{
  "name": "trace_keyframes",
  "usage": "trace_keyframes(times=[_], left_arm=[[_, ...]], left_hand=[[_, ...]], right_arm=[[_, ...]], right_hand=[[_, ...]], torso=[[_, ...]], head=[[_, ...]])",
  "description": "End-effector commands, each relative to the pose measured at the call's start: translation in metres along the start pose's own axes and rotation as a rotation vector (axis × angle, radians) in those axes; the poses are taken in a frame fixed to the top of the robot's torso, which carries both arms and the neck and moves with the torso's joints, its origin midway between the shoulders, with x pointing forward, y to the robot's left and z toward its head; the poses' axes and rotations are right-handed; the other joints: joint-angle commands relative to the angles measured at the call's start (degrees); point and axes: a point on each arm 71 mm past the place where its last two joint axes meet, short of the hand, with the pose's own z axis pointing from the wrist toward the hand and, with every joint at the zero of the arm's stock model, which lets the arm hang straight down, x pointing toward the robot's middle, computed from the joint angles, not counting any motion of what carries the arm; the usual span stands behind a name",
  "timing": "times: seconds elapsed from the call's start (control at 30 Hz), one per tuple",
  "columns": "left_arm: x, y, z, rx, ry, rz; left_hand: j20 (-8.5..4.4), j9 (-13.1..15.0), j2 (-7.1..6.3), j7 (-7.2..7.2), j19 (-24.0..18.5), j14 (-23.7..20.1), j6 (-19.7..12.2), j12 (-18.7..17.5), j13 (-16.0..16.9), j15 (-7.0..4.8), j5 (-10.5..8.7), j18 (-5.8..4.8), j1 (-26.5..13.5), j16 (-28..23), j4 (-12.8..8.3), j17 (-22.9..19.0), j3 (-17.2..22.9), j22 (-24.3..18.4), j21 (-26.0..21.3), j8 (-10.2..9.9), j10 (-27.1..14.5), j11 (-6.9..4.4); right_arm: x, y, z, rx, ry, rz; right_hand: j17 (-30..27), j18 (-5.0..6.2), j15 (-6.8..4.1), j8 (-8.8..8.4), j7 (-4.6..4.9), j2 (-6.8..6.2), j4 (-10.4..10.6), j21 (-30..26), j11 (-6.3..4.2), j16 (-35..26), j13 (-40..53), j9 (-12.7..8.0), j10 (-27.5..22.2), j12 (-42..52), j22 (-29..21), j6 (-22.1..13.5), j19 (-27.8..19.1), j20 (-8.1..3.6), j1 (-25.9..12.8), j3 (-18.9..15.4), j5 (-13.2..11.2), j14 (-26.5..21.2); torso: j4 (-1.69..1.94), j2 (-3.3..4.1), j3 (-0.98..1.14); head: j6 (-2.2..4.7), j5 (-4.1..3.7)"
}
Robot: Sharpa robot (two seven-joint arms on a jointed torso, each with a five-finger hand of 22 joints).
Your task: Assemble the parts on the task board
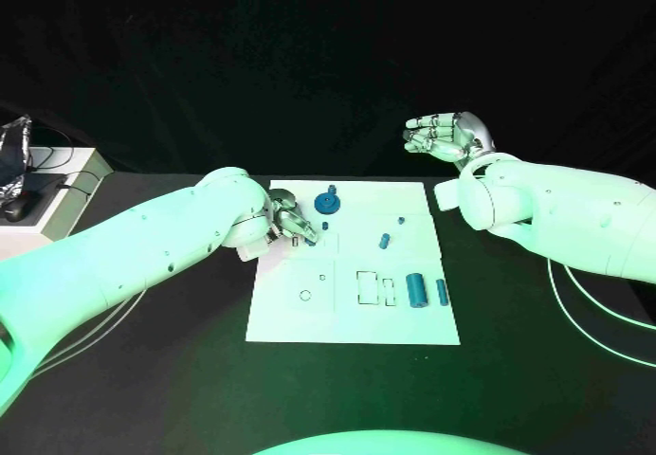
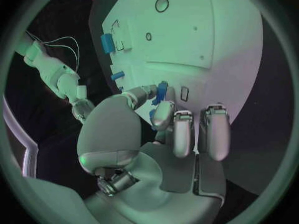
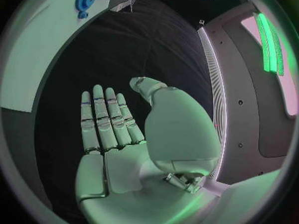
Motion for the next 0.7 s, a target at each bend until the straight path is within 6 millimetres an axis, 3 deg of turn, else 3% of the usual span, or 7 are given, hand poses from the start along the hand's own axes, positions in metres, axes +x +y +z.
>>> trace_keyframes(times=[0.03,0.7], left_arm=[[0.0048,0.0027,0.001,-0.014,0.031,0.028],[0.0066,0.0024,0.0025,-0.019,0.053,0.048]], left_hand=[[-0.45,13.15,0.69,-5.73,0.06,6.07,6.01,0.24,0.04,-0.38,-0.01,-0.65,1.26,0.19,-2.76,15.09,2.54,5.23,-0.14,0.32,0.26,-0.1],[-0.45,13.35,0.87,-5.81,0.18,6.07,6.62,0.82,0.88,-0.41,0.24,-0.7,0.7,0.19,-2.06,15.09,2.61,5.41,-0.07,0.34,0.53,-0.13]], right_arm=[[0.0012,0.0009,0.0001,-0.012,0.018,0.005],[0.0016,0.0009,-0.0005,-0.013,0.021,0.002]], right_hand=[[-0.09,0.02,0.29,-0.23,2.64,-0.03,-0.17,-0.37,0.35,-0.38,-0.07,-0.07,-0.05,-0.25,-0.14,-0.43,-0.55,0.06,-0.66,-0.17,0.22,0.04],[-0.23,-0.01,0.34,-0.29,2.69,-0.02,-0.21,-0.38,0.4,-0.53,-0.08,-0.15,-0.15,-0.27,-0.4,-0.46,-0.82,0.08,-0.7,-0.24,0.35,-0.04]], torso=[[-0.05,0.06,-0.01],[-0.05,0.05,0.0]], head=[[-0.03,0.02],[-0.18,-0.11]])
